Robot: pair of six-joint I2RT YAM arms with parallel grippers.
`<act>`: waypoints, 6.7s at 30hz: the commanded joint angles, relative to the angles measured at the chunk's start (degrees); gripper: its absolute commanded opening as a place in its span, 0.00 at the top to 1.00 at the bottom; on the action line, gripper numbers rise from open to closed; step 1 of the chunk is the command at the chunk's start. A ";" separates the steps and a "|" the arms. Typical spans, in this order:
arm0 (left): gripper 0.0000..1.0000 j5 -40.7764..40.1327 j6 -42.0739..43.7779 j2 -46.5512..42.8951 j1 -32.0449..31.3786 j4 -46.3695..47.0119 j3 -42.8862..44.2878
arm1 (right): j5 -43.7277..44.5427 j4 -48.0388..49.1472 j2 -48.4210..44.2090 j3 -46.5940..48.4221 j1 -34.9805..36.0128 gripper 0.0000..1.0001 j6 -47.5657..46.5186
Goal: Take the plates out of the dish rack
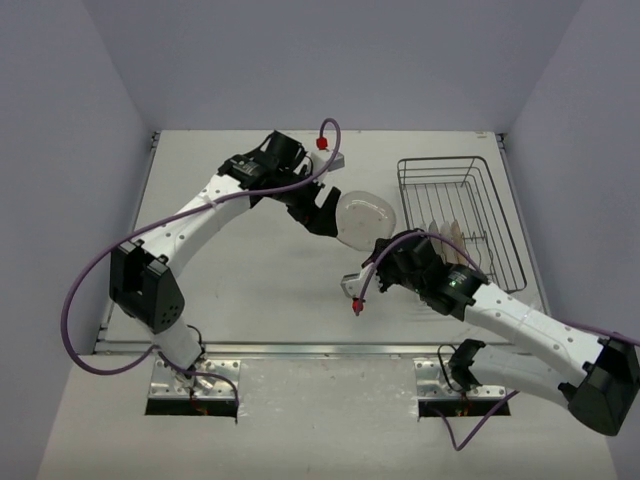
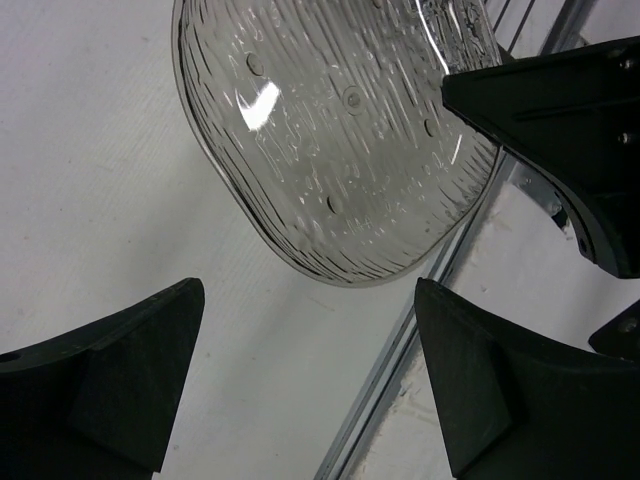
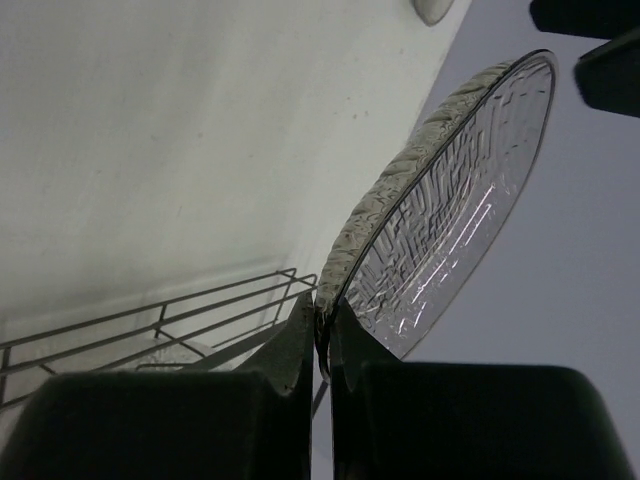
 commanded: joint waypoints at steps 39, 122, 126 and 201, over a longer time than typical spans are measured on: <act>1.00 0.87 -9.55 10.64 25.15 5.10 8.63 | 3.95 2.95 2.85 6.44 -8.19 0.13 24.89; 0.14 10.10 -10.96 1.25 27.65 5.52 15.68 | -51.11 -53.95 19.83 58.20 -56.26 1.00 42.01; 0.14 8.79 -9.45 -2.00 22.70 5.33 12.35 | -30.69 -37.86 7.63 42.13 -33.62 1.00 35.00; 1.00 -8.49 -20.85 30.77 37.52 12.10 24.64 | -11.56 -21.07 3.45 15.24 -30.89 0.01 68.02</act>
